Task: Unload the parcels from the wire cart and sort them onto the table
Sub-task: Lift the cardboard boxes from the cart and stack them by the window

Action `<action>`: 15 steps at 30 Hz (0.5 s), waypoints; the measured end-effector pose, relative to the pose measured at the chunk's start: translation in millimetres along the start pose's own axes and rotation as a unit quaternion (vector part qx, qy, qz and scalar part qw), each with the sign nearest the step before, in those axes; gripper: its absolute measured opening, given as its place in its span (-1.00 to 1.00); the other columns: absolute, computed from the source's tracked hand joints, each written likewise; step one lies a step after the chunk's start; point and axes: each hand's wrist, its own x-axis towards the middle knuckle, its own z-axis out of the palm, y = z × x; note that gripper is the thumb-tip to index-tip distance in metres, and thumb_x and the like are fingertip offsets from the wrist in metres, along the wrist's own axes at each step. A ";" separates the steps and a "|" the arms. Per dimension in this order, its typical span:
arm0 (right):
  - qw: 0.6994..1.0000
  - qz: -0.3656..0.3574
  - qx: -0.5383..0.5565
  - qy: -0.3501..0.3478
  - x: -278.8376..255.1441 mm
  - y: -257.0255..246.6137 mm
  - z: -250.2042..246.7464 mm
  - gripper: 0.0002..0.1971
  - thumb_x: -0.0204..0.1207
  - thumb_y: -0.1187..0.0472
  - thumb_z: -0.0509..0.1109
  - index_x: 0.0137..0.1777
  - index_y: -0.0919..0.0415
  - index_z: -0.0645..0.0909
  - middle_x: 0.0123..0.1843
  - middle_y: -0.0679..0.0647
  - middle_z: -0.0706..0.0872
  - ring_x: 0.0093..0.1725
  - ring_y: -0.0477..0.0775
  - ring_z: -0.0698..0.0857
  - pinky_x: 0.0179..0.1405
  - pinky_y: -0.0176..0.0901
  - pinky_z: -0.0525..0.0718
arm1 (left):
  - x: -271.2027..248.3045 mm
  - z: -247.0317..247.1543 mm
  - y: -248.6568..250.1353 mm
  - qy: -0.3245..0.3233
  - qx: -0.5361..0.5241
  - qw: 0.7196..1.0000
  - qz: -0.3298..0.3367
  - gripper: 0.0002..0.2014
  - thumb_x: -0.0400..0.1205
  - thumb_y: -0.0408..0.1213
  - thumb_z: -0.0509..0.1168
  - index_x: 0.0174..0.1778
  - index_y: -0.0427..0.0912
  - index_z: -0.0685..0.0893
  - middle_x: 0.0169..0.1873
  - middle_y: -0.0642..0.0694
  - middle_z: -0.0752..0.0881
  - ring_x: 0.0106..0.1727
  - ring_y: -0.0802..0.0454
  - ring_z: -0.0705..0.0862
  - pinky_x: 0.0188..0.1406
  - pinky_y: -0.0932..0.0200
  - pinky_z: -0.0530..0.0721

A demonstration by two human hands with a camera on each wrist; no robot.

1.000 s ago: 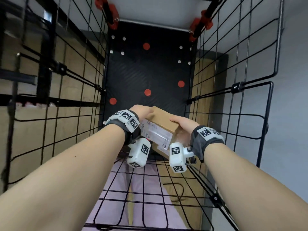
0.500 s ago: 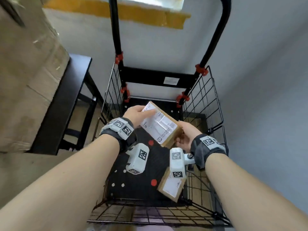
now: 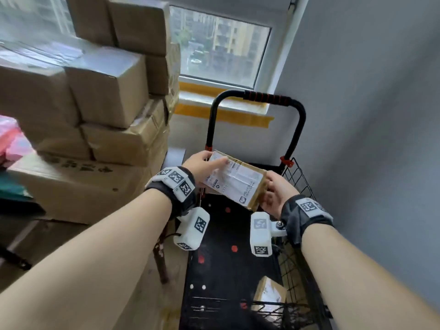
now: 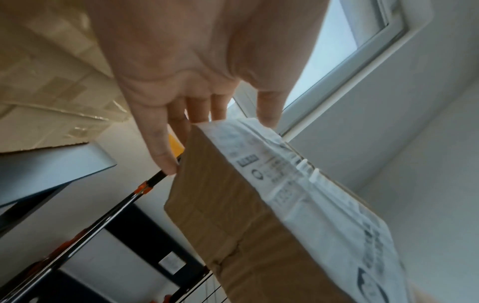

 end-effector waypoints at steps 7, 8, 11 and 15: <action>0.995 -0.086 0.043 -0.021 -68.8 -28.0 42.9 -0.68 0.44 0.14 0.23 -0.55 0.06 0.37 -0.69 -0.10 0.32 -0.64 -0.08 0.26 -0.40 -0.32 0.40 | -49.7 -55.5 41.5 0.060 -0.186 0.980 0.045 -0.82 0.68 -0.23 0.22 -0.21 -0.18 0.60 -0.23 -0.15 0.69 -0.14 -0.07 0.68 -0.03 0.07 0.69; 0.993 -0.100 0.051 -0.034 -76.5 -33.9 48.7 -0.64 0.46 0.16 0.20 -0.59 0.06 0.37 -0.71 -0.12 0.31 -0.70 -0.11 0.24 -0.48 -0.38 0.39 | -55.9 -61.5 48.2 0.065 -0.212 0.974 0.053 -0.83 0.68 -0.25 0.22 -0.20 -0.17 0.61 -0.24 -0.12 0.68 -0.15 -0.04 0.67 -0.11 0.16 0.67; 0.984 -0.131 0.080 -0.088 -99.7 -53.7 67.7 -0.58 0.52 0.23 0.12 -0.62 0.08 0.35 -0.80 -0.11 0.28 -0.85 -0.14 0.22 -0.68 -0.44 0.37 | -73.9 -77.1 71.1 0.069 -0.260 0.960 0.079 -0.88 0.68 -0.20 0.23 -0.11 -0.12 0.63 -0.22 -0.06 0.66 -0.05 0.00 0.64 -0.04 0.18 0.68; 0.973 -0.152 0.103 -0.137 -125.8 -85.0 101.6 -0.55 0.58 0.21 0.10 -0.59 0.09 0.36 -0.79 -0.10 0.32 -0.84 -0.18 0.23 -0.78 -0.53 0.21 | -89.0 -98.6 101.7 0.076 -0.238 0.963 0.103 -0.67 0.59 0.06 0.30 0.16 -0.03 0.52 -0.07 0.00 0.57 0.11 -0.06 0.54 0.13 -0.09 0.69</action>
